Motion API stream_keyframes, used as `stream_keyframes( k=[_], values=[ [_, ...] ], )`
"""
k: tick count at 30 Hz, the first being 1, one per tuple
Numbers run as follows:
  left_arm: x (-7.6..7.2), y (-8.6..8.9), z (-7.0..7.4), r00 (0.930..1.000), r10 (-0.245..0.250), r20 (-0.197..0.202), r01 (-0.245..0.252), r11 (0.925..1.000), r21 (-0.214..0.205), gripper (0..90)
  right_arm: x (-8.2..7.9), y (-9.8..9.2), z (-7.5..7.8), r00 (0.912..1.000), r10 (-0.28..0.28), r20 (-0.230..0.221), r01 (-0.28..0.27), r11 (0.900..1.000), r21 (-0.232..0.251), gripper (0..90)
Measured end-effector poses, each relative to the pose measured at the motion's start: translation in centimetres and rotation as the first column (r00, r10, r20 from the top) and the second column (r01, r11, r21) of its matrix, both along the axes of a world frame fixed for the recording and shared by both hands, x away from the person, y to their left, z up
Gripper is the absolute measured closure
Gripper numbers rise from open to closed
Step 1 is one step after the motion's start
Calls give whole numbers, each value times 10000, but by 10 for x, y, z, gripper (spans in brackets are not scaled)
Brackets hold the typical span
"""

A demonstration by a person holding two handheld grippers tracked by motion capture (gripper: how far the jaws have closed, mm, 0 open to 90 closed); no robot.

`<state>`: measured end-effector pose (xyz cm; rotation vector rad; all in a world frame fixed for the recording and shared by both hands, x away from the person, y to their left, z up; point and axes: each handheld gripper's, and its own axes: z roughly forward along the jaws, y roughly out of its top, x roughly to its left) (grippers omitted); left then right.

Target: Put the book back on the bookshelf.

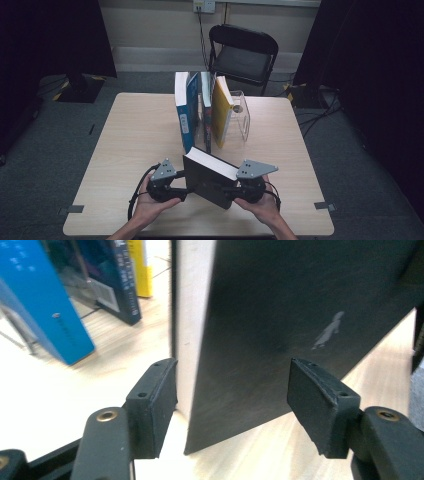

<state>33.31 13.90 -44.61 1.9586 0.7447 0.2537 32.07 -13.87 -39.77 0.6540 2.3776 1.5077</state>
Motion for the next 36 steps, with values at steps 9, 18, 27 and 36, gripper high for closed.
stream_keyframes(
  k=[9, 18, 27, 36],
  values=[
    [8, 6, -11, 9979, 412, -509, -370, 9961, 799, 260, -3, -15, 2, 9979, -633, -129, 633, 9980, -75, 523],
    [20, 20, -20, 9835, 1390, -1158, -1136, 9726, 2027, 206, -6, -47, 3, 9881, -1508, -291, 1507, 9886, -46, 524],
    [25, 40, -37, 9710, 2210, -911, -1813, 9293, 3219, 197, -2, -76, 3, 9683, -2477, -316, 2478, 9688, -9, 525],
    [37, 55, -46, 9639, 2510, -894, -2100, 9222, 3246, 146, 20, -94, 3, 9370, -3473, -376, 3477, 9376, 39, 526]
  ],
)
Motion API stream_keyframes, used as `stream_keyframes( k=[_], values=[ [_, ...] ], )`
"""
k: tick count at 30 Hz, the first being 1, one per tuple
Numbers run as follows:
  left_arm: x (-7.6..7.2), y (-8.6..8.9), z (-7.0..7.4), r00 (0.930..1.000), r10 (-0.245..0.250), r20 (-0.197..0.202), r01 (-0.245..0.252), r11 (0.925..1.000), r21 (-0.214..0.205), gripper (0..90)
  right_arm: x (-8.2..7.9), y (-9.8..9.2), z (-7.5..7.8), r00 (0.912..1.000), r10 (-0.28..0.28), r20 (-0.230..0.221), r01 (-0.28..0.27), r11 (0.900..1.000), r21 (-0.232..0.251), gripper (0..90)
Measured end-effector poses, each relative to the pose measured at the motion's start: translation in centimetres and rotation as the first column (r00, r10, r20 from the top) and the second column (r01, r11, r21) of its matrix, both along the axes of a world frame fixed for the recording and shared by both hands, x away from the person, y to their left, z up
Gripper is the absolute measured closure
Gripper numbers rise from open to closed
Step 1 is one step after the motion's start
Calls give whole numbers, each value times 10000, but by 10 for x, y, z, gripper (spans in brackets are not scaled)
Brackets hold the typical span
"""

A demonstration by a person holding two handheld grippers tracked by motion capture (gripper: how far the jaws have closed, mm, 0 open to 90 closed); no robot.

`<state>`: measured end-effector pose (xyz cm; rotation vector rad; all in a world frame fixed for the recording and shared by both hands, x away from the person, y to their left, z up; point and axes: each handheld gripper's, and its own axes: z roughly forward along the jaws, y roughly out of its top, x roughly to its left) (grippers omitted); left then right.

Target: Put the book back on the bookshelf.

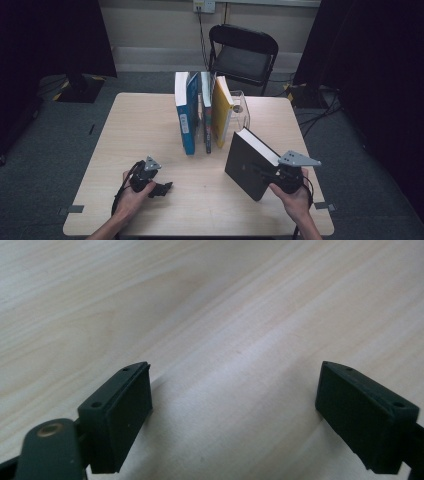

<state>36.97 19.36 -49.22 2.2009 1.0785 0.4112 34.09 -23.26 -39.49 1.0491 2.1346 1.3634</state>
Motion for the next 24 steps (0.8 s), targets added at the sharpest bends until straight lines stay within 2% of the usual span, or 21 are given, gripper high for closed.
stream_keyframes(
  k=[1, 5, 6, 8, 11, 18, 24],
  values=[
    [0, 1, 0, 10000, 57, -61, -57, 10000, 6, 140, 3, -1, 0, 9999, -158, 34, 158, 9999, -8, 526],
    [1, 1, -4, 9999, 70, 102, -68, 9999, -153, 73, 12, -3, 0, 9991, -432, 18, 432, 9991, -7, 526],
    [3, 2, -6, 9997, 21, 258, -17, 9998, -178, 73, 15, -3, 0, 9987, -510, 8, 510, 9987, -3, 526],
    [3, 3, -9, 9985, 194, 509, -175, 9991, -375, 13, 25, -4, 0, 9975, -704, 24, 704, 9975, -16, 526],
    [1, 2, -9, 9976, 476, 507, -457, 9983, -367, 7, 34, -3, 0, 9956, -932, 28, 932, 9956, -11, 526],
    [2, 2, -10, 9978, 467, 470, -450, 9983, -379, 0, 51, 1, 0, 9916, -1295, 19, 1295, 9916, -21, 526],
    [2, 2, -10, 9980, 467, 431, -449, 9981, -425, 0, 59, 1, 0, 9914, -1304, -98, 1304, 9915, 13, 519]
  ],
)
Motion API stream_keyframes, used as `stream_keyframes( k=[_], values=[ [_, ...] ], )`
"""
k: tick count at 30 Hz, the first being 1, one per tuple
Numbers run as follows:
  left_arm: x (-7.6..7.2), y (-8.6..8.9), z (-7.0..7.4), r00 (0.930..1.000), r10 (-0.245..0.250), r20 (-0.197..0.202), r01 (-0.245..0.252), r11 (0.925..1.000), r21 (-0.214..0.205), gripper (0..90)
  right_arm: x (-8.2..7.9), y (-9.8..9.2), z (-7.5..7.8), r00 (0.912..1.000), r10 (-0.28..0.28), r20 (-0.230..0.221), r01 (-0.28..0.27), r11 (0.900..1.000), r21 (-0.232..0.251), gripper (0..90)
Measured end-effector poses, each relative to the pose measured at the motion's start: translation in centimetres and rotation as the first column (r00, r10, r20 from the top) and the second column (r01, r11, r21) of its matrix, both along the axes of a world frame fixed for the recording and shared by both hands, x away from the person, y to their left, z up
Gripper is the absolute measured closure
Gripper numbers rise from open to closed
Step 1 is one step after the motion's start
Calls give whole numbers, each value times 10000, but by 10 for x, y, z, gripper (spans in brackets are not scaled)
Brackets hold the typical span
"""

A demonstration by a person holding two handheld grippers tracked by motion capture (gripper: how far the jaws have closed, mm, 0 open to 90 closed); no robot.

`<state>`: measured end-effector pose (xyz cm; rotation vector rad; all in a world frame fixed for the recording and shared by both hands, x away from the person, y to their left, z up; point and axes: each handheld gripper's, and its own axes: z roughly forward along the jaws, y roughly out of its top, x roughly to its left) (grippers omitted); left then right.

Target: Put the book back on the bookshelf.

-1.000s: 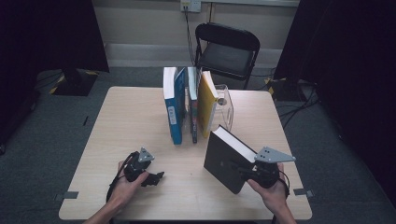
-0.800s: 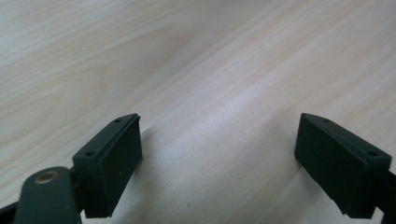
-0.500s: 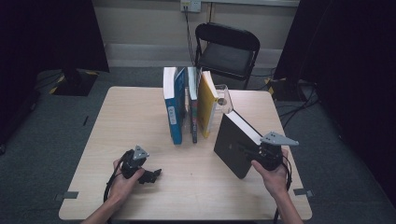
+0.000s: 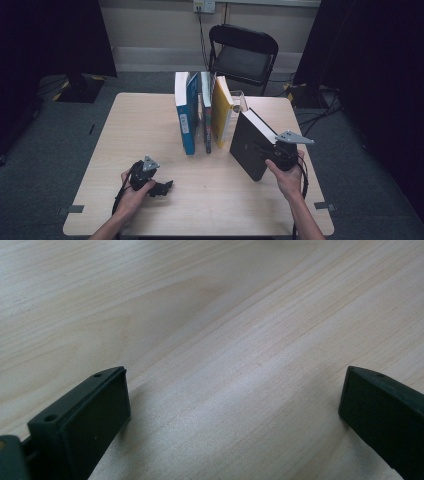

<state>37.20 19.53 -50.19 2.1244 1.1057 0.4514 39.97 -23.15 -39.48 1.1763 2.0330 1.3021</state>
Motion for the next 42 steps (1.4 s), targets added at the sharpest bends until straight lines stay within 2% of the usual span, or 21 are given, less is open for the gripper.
stream_keyframes(
  k=[5, 10, 12, 15, 18, 19, 20, 24, 27, 29, 30, 31, 34, 36, 37, 39, 42],
  values=[
    [0, 0, 0, 10000, 1, 11, -1, 10000, -8, 0, 0, 2, 5, 9998, 6, -205, -10, 9998, -222, 491],
    [0, 0, 0, 10000, -3, 15, 3, 10000, -9, 0, 5, 2, 24, 9983, 111, -564, -125, 9996, -240, 460],
    [0, 0, 0, 10000, -2, 14, 2, 10000, -14, 0, 6, 2, 32, 9974, 102, -708, -131, 9991, -405, 462],
    [0, 0, 0, 10000, -12, 19, 12, 10000, -8, 0, 10, 1, 45, 9921, 151, -1246, -210, 9987, -460, 486],
    [0, 0, 0, 10000, -11, 17, 11, 10000, -8, 0, 17, 5, 56, 9826, 92, -1858, -257, 9959, -870, 489],
    [1, 0, 0, 10000, -20, 10, 20, 10000, 14, 0, 17, 5, 56, 9826, 92, -1858, -257, 9959, -870, 489],
    [1, 0, 0, 10000, -20, 12, 20, 10000, 16, 0, 23, 9, 62, 9695, 108, -2450, -393, 9930, -1116, 488],
    [1, 0, 0, 10000, -13, 16, 13, 10000, 10, 0, 30, 14, 69, 9564, 46, -2921, -547, 9850, -1635, 495],
    [1, 0, 0, 10000, -12, 27, 12, 10000, -4, 0, 35, 16, 72, 9399, 77, -3413, -728, 9813, -1783, 492],
    [1, 0, 0, 10000, -26, 25, 26, 10000, 2, 0, 40, 18, 76, 9241, -24, -3822, -765, 9786, -1910, 493],
    [1, 0, 0, 10000, -22, 27, 22, 10000, 9, 0, 42, 20, 77, 9188, -44, -3946, -854, 9740, -2097, 494],
    [1, 0, 0, 10000, -37, 33, 37, 10000, 38, 0, 44, 22, 79, 9088, -87, -4171, -909, 9716, -2184, 494],
    [1, -1, 0, 10000, -21, 36, 21, 10000, 6, 0, 51, 28, 83, 8880, -312, -4588, -1051, 9575, -2686, 501],
    [1, -1, 0, 10000, -24, 35, 24, 10000, 10, 0, 56, 31, 85, 8731, -368, -4862, -1201, 9502, -2877, 501],
    [1, 0, 0, 10000, -34, 35, 34, 10000, 37, 0, 57, 32, 85, 8644, -389, -5012, -1242, 9495, -2880, 499],
    [1, -1, 0, 10000, -24, 36, 24, 10000, 11, 0, 61, 35, 82, 8542, -386, -5185, -1395, 9436, -3001, 499],
    [1, -1, 0, 10000, -21, 29, 21, 10000, 9, 0, 62, 38, 78, 8510, -382, -5238, -1522, 9366, -3156, 499]
  ],
)
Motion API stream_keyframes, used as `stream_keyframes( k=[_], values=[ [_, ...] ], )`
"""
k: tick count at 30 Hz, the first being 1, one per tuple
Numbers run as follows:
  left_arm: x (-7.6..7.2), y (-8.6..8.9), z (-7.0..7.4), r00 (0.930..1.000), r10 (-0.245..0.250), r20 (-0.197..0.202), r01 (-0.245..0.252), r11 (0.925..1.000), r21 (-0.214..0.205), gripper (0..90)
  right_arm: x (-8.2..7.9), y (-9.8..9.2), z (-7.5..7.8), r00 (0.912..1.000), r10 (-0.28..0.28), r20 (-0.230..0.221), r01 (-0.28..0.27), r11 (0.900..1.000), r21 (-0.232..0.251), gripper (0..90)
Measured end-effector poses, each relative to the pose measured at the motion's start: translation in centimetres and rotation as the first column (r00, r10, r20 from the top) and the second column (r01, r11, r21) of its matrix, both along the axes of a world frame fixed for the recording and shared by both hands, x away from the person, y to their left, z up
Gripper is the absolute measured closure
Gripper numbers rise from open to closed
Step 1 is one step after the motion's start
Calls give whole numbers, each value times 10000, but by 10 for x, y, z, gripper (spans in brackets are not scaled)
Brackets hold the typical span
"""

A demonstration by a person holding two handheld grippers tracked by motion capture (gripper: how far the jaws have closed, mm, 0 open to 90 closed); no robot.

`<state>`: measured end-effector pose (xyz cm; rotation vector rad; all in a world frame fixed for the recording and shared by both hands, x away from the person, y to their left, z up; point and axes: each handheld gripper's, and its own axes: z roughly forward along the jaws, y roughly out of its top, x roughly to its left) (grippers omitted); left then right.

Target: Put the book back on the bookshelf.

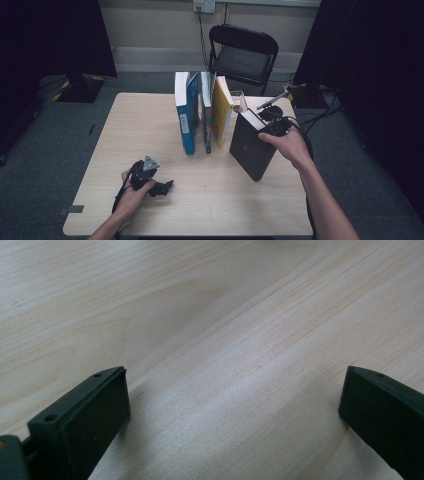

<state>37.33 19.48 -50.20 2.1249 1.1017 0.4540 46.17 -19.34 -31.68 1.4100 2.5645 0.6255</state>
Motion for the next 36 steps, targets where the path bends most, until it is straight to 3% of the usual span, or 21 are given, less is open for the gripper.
stream_keyframes(
  k=[15, 26, 36],
  values=[
    [0, 0, 0, 10000, -17, -3, 17, 10000, 20, 0, -4, 11, -4, 9998, 118, 126, -110, 9979, -631, 525],
    [1, 0, 0, 10000, -46, 1, 46, 10000, 70, 0, -1, 17, -1, 9982, -593, 57, 595, 9964, -606, 536],
    [1, 0, 0, 10000, -48, -2, 48, 10000, 71, 0, 10, 21, 12, 9900, -1261, 630, 1280, 9914, -277, 537]
  ],
)
